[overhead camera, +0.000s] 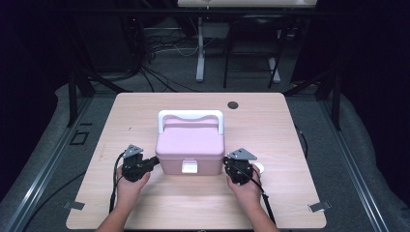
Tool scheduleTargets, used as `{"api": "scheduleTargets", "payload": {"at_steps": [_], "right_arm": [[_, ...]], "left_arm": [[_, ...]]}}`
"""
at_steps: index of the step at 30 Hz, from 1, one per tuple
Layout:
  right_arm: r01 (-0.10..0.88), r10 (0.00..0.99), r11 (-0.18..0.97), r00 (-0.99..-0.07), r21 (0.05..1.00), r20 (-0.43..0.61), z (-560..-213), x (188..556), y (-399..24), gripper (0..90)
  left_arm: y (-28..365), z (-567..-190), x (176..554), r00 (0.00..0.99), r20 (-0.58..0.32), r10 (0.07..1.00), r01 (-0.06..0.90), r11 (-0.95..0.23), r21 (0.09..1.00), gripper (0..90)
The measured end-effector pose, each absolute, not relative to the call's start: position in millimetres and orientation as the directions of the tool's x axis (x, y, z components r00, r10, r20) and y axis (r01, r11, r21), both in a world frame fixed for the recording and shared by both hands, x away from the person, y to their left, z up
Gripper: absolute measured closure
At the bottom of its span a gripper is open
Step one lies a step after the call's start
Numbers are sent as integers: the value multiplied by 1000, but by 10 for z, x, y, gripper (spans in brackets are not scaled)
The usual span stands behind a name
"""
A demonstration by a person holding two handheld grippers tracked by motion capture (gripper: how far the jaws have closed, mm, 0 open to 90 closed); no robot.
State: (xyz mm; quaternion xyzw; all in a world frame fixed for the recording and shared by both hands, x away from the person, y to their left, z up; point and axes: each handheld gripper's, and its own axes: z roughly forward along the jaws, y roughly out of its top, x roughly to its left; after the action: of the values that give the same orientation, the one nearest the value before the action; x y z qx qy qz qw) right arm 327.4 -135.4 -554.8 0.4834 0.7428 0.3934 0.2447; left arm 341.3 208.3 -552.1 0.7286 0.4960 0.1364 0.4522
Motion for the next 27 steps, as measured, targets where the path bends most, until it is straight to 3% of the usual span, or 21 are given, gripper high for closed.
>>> {"api": "scheduleTargets", "payload": {"at_steps": [27], "right_arm": [[534, 872, 317, -489, 784, -20, -5500, 3024, -1337, 900]], "left_arm": [[2144, -5465, 3183, 508, -227, 831, 613, -164, 773, 900]]}}
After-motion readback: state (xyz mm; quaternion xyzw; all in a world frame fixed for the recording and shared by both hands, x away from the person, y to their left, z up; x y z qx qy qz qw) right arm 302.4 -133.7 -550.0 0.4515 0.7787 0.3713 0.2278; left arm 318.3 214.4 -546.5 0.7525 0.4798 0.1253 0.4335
